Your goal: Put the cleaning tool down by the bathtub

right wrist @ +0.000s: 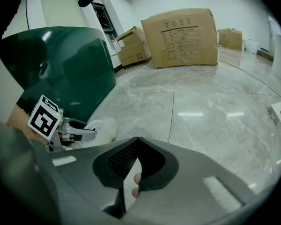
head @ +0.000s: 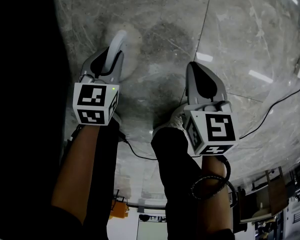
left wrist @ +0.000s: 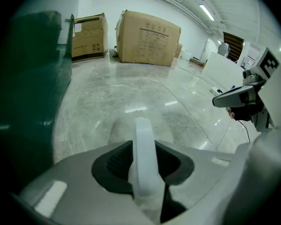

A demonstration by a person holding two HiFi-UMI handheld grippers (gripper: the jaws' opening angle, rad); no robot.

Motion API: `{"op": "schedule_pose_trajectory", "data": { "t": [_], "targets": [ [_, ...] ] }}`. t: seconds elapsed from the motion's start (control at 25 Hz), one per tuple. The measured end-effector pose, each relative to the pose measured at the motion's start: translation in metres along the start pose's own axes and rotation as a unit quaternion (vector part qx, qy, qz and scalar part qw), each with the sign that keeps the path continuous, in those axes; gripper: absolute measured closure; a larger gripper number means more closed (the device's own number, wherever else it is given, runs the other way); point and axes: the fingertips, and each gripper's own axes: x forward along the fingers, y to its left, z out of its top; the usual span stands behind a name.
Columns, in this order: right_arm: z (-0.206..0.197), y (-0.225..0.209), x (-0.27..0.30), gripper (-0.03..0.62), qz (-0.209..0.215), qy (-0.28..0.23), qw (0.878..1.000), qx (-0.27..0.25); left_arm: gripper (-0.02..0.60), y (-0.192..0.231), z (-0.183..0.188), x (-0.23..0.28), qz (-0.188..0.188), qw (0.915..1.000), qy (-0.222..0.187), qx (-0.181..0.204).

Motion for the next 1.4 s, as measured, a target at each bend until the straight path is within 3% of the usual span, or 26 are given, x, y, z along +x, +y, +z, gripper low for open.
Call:
{"op": "schedule_pose_trajectory", "data": {
  "t": [0.6,1.16,1.4],
  "targets": [
    [0.011,0.014,-0.025,0.568,0.000,-0.007,1.000,-0.004,0.416,-0.005,0.014,-0.026,0.003,0.9998,-0.013,0.013],
    [0.074,0.040,-0.074,0.568,-0.001,-0.041,0.999,-0.017,0.416,-0.015,0.081,-0.087,0.019,0.9984,-0.050,0.020],
    [0.095,0.053,-0.103,0.568,-0.006,-0.050,0.999,-0.017,0.451,-0.021,0.108,-0.121,0.021,0.9969,-0.069,0.032]
  ]
}}
